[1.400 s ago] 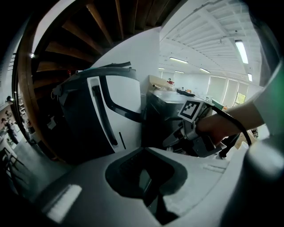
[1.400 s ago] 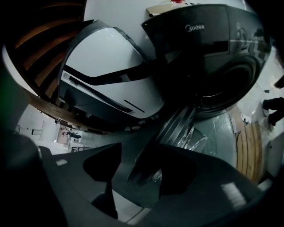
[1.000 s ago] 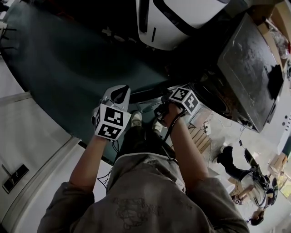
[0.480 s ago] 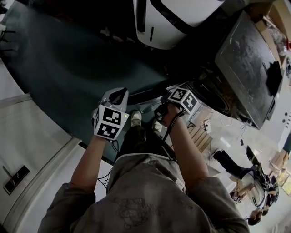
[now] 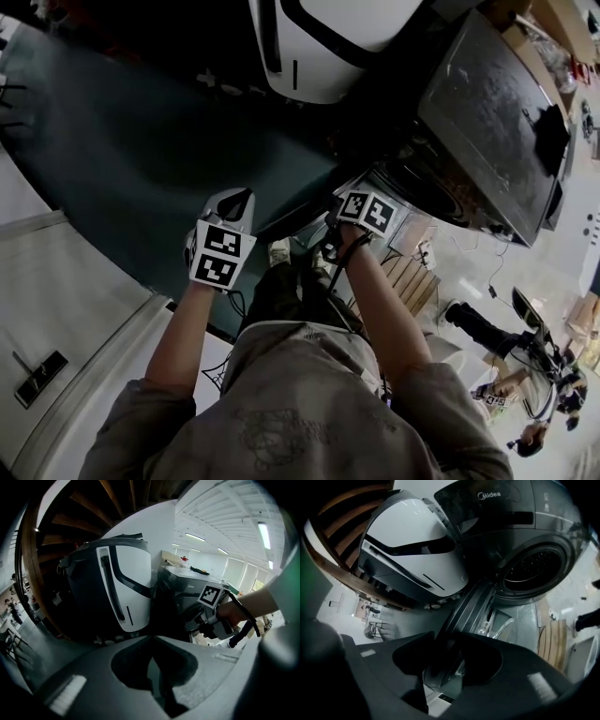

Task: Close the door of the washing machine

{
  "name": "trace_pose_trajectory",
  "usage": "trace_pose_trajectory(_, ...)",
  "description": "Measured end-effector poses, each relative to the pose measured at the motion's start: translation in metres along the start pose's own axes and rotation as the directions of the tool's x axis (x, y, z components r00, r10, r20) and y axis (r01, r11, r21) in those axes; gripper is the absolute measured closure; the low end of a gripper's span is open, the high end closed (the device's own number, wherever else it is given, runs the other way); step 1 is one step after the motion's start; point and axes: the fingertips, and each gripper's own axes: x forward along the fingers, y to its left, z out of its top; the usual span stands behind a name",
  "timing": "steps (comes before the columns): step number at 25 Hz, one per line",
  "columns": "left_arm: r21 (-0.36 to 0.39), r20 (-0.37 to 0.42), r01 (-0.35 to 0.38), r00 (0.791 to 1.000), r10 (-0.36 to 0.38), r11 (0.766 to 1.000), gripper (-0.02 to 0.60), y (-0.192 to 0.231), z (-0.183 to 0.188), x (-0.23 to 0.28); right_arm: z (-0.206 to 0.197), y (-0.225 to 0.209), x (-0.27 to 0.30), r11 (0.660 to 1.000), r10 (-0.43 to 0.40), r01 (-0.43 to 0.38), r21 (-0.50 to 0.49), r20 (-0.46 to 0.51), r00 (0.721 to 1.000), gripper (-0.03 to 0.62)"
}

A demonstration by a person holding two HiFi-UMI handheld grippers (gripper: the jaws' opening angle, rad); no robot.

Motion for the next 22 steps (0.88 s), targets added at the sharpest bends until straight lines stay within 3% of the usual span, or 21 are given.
trace_pose_trajectory(11, 0.102, -0.030, 0.103, 0.995, -0.100, 0.989, 0.581, -0.076, 0.011, 0.004, -0.018, -0.049, -0.034, 0.996, -0.010, 0.012, -0.088, 0.030, 0.999, 0.407)
trace_pose_trajectory(22, 0.200, -0.069, 0.219, 0.975, -0.210, 0.955, 0.581, -0.148, 0.022, 0.023, -0.020, -0.111, -0.070, 0.978, -0.076, 0.094, -0.188, 0.103, 0.992, 0.399)
